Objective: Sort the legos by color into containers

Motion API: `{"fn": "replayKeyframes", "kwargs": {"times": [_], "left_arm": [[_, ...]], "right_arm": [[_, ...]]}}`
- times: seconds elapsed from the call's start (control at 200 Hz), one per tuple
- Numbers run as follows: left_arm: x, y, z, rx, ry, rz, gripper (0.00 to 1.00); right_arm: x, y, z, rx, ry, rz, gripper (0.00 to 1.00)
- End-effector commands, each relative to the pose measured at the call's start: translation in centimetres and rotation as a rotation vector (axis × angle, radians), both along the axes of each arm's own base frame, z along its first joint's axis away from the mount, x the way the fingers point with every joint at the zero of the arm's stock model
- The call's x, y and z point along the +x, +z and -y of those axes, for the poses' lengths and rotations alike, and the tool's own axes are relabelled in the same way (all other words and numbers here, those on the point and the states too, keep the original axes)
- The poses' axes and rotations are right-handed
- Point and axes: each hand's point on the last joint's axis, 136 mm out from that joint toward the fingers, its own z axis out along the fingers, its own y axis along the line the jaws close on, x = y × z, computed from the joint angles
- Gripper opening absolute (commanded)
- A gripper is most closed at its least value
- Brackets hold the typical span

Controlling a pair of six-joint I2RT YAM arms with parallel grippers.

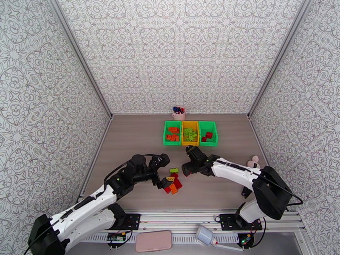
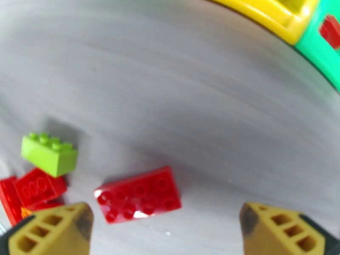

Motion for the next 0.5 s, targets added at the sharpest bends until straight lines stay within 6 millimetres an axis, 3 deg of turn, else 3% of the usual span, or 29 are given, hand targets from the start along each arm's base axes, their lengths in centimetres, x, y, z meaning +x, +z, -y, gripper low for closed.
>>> {"fn": "replayKeyframes", "kwargs": {"times": [0.0, 0.365, 0.495], "left_arm": [[-0.8, -0.1, 0.3, -0.012, -0.057, 0.023, 1.00], [-0.8, -0.5, 0.0, -0.003, -0.052, 0.035, 1.00], [-0.8, -0.6, 0.0, 0.002, -0.055, 0.034, 1.00]], "right_arm": [[-0.3, -0.1, -0.7, -0.063, 0.120, -0.022, 0.97], [-0.8, -2.7, -2.0, -0.103, 0.208, -0.131, 0.98], [-0.5, -3.3, -2.1, -0.114, 0.186, -0.141, 0.91]]}}
